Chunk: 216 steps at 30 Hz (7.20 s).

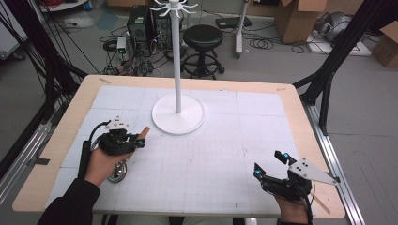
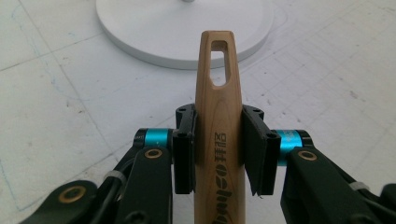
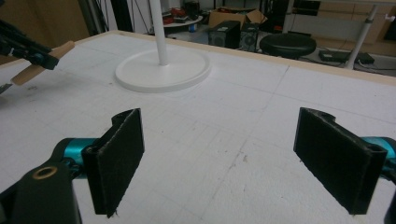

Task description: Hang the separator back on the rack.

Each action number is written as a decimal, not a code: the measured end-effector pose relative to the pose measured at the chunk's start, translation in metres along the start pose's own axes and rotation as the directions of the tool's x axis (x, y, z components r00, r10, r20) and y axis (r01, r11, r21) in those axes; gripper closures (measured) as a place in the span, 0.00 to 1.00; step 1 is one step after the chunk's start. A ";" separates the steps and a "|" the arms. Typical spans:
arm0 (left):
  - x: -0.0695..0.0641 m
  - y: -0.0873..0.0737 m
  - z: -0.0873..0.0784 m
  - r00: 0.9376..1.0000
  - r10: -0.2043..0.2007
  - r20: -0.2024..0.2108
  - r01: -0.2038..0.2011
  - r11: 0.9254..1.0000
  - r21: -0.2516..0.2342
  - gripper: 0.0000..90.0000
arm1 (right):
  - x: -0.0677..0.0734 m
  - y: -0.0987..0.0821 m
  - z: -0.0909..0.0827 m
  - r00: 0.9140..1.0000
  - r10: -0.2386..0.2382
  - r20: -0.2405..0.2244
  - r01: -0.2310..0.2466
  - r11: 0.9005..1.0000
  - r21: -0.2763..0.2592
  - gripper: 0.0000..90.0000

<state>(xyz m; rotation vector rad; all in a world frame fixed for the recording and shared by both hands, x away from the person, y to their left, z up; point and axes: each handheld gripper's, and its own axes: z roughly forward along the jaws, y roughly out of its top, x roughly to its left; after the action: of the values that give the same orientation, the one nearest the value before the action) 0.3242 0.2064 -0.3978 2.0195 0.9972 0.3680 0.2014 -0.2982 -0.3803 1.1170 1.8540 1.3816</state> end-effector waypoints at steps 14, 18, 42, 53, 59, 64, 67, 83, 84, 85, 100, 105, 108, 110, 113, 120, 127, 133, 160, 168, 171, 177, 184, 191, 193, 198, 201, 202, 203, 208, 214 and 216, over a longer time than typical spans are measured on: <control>-0.020 0.004 -0.040 0.994 -0.001 0.106 0.024 0.977 -0.213 0.75 | 0.004 0.004 0.001 0.991 0.028 -0.128 -0.032 0.999 -0.026 0.18; -0.028 0.004 -0.049 0.989 0.020 0.147 0.021 0.963 -0.268 0.75 | 0.012 0.007 0.006 0.977 0.019 -0.210 -0.025 0.999 -0.025 0.18; -0.101 0.014 -0.051 0.849 0.266 0.458 -0.062 0.909 -0.412 0.75 | 0.062 0.040 0.026 0.813 -0.042 -0.580 -0.052 0.988 -0.144 0.22; -0.126 0.013 -0.045 0.785 0.322 0.530 -0.087 0.904 -0.420 0.75 | 0.089 0.060 0.051 0.681 -0.058 -0.730 -0.040 0.992 -0.116 0.37; -0.129 0.013 -0.046 0.761 0.336 0.556 -0.078 0.897 -0.435 0.75 | 0.104 0.073 0.065 0.596 -0.083 -0.799 -0.047 0.989 -0.137 0.48; -0.132 0.014 -0.048 0.742 0.355 0.568 -0.079 0.888 -0.452 0.75 | 0.119 0.080 0.078 0.554 -0.104 -0.826 -0.010 0.991 -0.131 0.53; -0.132 0.015 -0.049 0.733 0.366 0.573 -0.082 0.885 -0.459 0.75 | 0.124 0.084 0.082 0.537 -0.110 -0.836 -0.001 0.991 -0.131 0.58; -0.131 0.015 -0.053 0.690 0.389 0.611 -0.055 0.869 -0.491 0.75 | 0.131 0.085 0.087 0.456 -0.145 -0.878 -0.022 0.984 -0.174 0.77; -0.132 0.015 -0.053 0.688 0.391 0.611 -0.055 0.868 -0.493 0.75 | 0.131 0.086 0.087 0.461 -0.156 -0.873 -0.019 0.983 -0.185 0.78; -0.131 0.015 -0.053 0.688 0.394 0.610 -0.056 0.866 -0.496 0.75 | 0.132 0.086 0.086 0.465 -0.163 -0.870 -0.015 0.981 -0.192 0.78; -0.119 0.011 -0.046 0.762 0.290 0.579 0.017 0.885 -0.466 0.45 | 0.132 0.092 0.081 0.574 -0.126 -0.809 -0.041 0.982 -0.182 0.79; -0.119 0.011 -0.044 0.787 0.270 0.555 0.011 0.893 -0.450 0.40 | 0.132 0.100 0.075 0.631 -0.131 -0.764 -0.023 0.982 -0.187 0.79; -0.120 0.011 -0.044 0.802 0.271 0.533 0.002 0.890 -0.456 0.39 | 0.134 0.107 0.072 0.650 -0.131 -0.749 -0.026 0.981 -0.194 0.79; -0.120 0.011 -0.045 0.813 0.272 0.515 -0.005 0.887 -0.461 0.39 | 0.136 0.113 0.070 0.670 -0.121 -0.732 -0.026 0.982 -0.186 0.79; -0.119 0.011 -0.046 0.825 0.273 0.494 -0.011 0.883 -0.469 0.39 | 0.142 0.122 0.069 0.693 -0.123 -0.710 -0.019 0.982 -0.188 0.79; -0.120 0.011 -0.050 0.853 0.268 0.449 -0.021 0.876 -0.482 0.40 | 0.151 0.133 0.071 0.754 -0.077 -0.653 -0.033 0.987 -0.155 0.79; -0.128 0.012 -0.049 0.861 0.270 0.431 -0.055 0.891 -0.450 0.53 | 0.159 0.129 0.074 0.794 -0.060 -0.606 -0.030 0.990 -0.138 0.79; -0.127 0.012 -0.048 0.869 0.270 0.415 -0.082 0.905 -0.418 0.68 | 0.161 0.126 0.075 0.797 -0.042 -0.603 -0.042 0.991 -0.124 0.78; -0.133 0.016 -0.052 0.640 0.393 0.661 -0.132 0.903 -0.409 0.78 | 0.130 0.110 0.093 0.341 -0.122 -0.932 -0.002 0.991 -0.131 0.58; -0.134 0.015 -0.052 0.604 0.399 0.690 -0.126 0.902 -0.412 0.78 | 0.132 0.108 0.094 0.283 -0.155 -0.947 0.008 0.987 -0.159 0.77; -0.133 0.015 -0.051 0.605 0.393 0.692 -0.123 0.905 -0.407 0.78 | 0.132 0.108 0.094 0.294 -0.141 -0.945 -0.001 0.989 -0.148 0.79; -0.125 0.014 -0.046 0.679 0.304 0.668 -0.043 0.925 -0.377 0.59 | 0.133 0.108 0.091 0.406 -0.146 -0.902 -0.004 0.987 -0.162 0.80; -0.116 0.014 -0.049 0.804 0.252 0.538 0.000 0.906 -0.423 0.38 | 0.133 0.112 0.089 0.597 -0.071 -0.799 -0.038 0.992 -0.117 0.80; -0.119 0.017 -0.053 0.852 0.259 0.455 -0.028 0.890 -0.455 0.39 | 0.143 0.115 0.082 0.751 -0.048 -0.659 -0.042 0.992 -0.119 0.80; -0.123 0.019 -0.051 0.853 0.268 0.448 -0.045 0.892 -0.449 0.40 | 0.146 0.114 0.081 0.772 -0.051 -0.634 -0.028 0.993 -0.114 0.80; -0.128 0.023 -0.043 0.837 0.273 0.474 -0.054 0.903 -0.426 0.47 | 0.150 0.114 0.080 0.779 -0.043 -0.626 -0.030 0.994 -0.106 0.80; -0.129 0.024 -0.041 0.833 0.273 0.481 -0.049 0.903 -0.428 0.53 | 0.150 0.113 0.079 0.780 -0.036 -0.625 -0.035 0.994 -0.101 0.80; -0.128 0.024 -0.041 0.833 0.274 0.481 -0.049 0.902 -0.429 0.54 | 0.150 0.113 0.078 0.779 -0.034 -0.626 -0.037 0.994 -0.101 0.80; -0.128 0.024 -0.041 0.833 0.275 0.480 -0.048 0.900 -0.432 0.57 | 0.149 0.113 0.078 0.782 -0.033 -0.623 -0.040 0.994 -0.102 0.80; -0.129 0.025 -0.038 0.834 0.272 0.480 -0.042 0.899 -0.436 0.66 | 0.145 0.111 0.076 0.790 -0.016 -0.613 -0.054 0.994 -0.096 0.80; -0.130 0.026 -0.034 0.824 0.279 0.493 -0.051 0.903 -0.426 0.80 | 0.143 0.109 0.076 0.799 -0.008 -0.601 -0.054 0.995 -0.084 0.79; -0.130 0.027 -0.033 0.827 0.275 0.489 -0.051 0.905 -0.422 0.80 | 0.141 0.108 0.077 0.796 0.005 -0.606 -0.064 0.995 -0.075 0.74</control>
<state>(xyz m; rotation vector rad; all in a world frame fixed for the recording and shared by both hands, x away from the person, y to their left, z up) 0.2363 0.1169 -0.3443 1.6925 0.3524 0.0616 0.2264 -0.1261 -0.2958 0.6975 2.1671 1.9974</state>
